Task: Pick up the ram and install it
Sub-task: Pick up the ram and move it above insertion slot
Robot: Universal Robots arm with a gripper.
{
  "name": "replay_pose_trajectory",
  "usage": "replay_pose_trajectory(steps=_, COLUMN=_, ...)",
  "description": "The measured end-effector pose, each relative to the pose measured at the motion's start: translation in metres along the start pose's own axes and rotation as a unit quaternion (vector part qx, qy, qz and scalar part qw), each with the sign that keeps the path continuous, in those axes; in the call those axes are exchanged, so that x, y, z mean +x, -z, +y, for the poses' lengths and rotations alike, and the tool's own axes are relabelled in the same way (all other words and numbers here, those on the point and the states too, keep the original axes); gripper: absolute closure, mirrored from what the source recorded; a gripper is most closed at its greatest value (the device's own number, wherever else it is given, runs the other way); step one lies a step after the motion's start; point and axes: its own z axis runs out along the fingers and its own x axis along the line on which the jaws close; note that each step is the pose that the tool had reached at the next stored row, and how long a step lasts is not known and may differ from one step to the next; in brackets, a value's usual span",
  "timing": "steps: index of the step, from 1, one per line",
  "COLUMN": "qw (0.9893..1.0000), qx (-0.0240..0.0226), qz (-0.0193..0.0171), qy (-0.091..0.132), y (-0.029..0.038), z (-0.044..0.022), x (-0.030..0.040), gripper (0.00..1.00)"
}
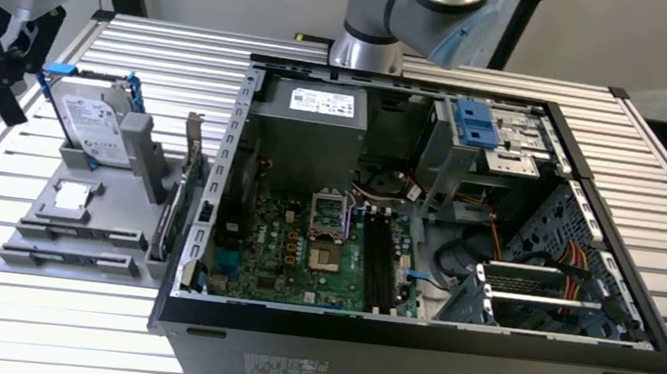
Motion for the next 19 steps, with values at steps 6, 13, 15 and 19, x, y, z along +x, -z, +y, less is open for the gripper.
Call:
replay_pose_trajectory(steps=6, qw=0.9998, qx=0.0016, qz=-0.0011, qy=0.017, y=-0.0001, z=0.0000, x=0.0000, gripper=1.00)
replay_pose_trajectory(steps=13, qw=0.9991, qx=0.0017, qz=-0.0005, qy=0.042, y=-0.0002, z=0.0000, x=0.0000, gripper=1.00)
replay_pose_trajectory(steps=15, qw=0.9987, qx=0.0016, qz=0.0000, qy=0.052, y=0.0000, z=0.0000, x=0.0000, gripper=1.00)
replay_pose_trajectory(steps=19, qw=0.9975, qx=0.0015, qz=0.0006, qy=0.071, y=-0.0001, z=0.0000, x=0.0000, gripper=1.00)
